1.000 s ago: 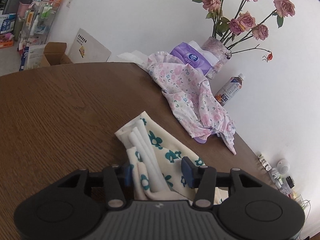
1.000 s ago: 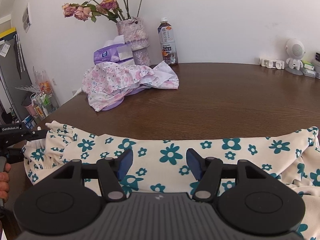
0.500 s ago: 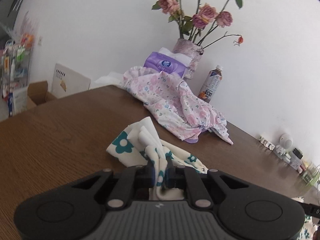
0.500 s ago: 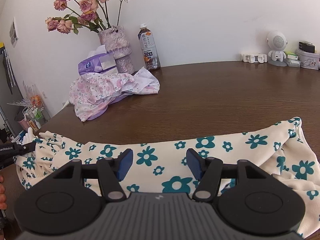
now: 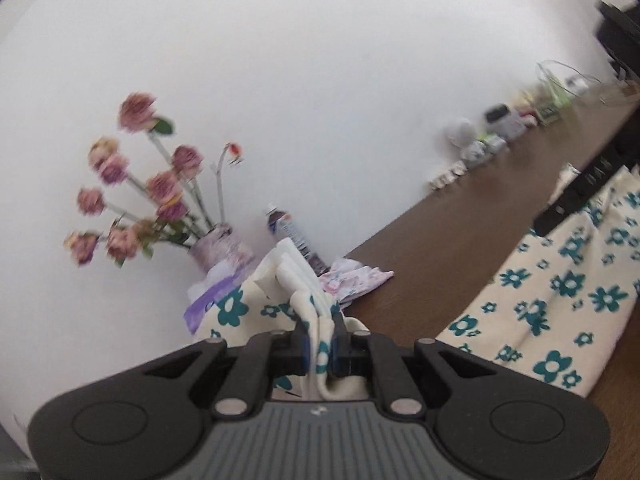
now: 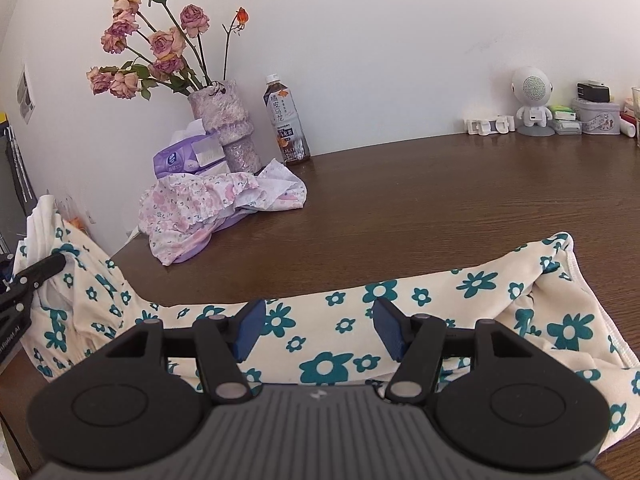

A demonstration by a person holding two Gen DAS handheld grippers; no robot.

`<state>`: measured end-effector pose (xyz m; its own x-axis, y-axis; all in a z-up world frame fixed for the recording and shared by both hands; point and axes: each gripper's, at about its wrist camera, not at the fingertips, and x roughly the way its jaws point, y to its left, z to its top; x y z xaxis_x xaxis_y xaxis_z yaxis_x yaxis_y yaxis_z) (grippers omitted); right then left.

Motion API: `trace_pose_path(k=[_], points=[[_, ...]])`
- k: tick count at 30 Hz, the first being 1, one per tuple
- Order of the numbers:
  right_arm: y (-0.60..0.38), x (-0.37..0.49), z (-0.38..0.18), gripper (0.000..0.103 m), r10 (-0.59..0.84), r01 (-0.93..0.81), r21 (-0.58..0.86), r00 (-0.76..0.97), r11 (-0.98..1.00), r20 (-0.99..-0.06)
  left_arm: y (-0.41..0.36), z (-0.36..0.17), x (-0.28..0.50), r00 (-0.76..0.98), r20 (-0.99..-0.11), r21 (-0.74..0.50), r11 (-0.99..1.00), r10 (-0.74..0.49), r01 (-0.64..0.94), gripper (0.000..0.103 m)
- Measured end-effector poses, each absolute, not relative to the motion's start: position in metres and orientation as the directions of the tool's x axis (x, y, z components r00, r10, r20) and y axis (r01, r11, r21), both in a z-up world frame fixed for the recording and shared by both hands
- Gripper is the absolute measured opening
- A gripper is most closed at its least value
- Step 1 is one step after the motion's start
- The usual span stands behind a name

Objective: Fold clothes

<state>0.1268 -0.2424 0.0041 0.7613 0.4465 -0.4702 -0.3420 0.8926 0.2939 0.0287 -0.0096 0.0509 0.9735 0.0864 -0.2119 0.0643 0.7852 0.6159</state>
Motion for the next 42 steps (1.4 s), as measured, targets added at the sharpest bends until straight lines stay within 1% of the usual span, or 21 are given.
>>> trace_pose_path(k=[2,5,9,14,26,31,38,42], points=[[-0.243,0.125,0.006,0.061,0.45,-0.346,0.295,0.764,0.891,-0.463,-0.031,0.043,0.033,0.965,-0.258,0.668,0.728,0.032,0.154,0.008],[-0.246,0.123,0.007,0.061,0.45,-0.344,0.301,0.77,0.89,-0.452,-0.052,0.026,0.037,0.949,-0.314,0.7,0.672,-0.016,0.243,0.008],[-0.252,0.121,0.008,0.061,0.447,-0.335,0.31,0.778,0.89,-0.442,-0.071,0.005,0.038,0.926,-0.373,0.709,0.626,-0.058,0.324,0.008],[-0.256,0.121,0.007,0.061,0.447,-0.328,0.323,0.78,0.888,-0.438,-0.08,-0.014,0.043,0.896,-0.438,0.695,0.608,-0.066,0.384,0.009],[-0.251,0.119,0.005,0.061,0.458,-0.345,0.313,0.769,0.885,-0.445,-0.086,-0.02,0.053,0.879,-0.474,0.661,0.641,-0.046,0.39,0.011],[-0.249,0.118,0.005,0.061,0.462,-0.352,0.311,0.767,0.883,-0.445,-0.085,-0.019,0.062,0.88,-0.475,0.647,0.678,-0.002,0.35,0.011],[-0.249,0.116,0.004,0.061,0.465,-0.358,0.306,0.765,0.882,-0.445,-0.08,-0.016,0.065,0.884,-0.468,0.631,0.709,0.023,0.316,0.011],[-0.248,0.116,0.004,0.061,0.466,-0.36,0.304,0.763,0.882,-0.448,-0.081,-0.012,0.062,0.882,-0.472,0.606,0.727,0.002,0.323,0.016]])
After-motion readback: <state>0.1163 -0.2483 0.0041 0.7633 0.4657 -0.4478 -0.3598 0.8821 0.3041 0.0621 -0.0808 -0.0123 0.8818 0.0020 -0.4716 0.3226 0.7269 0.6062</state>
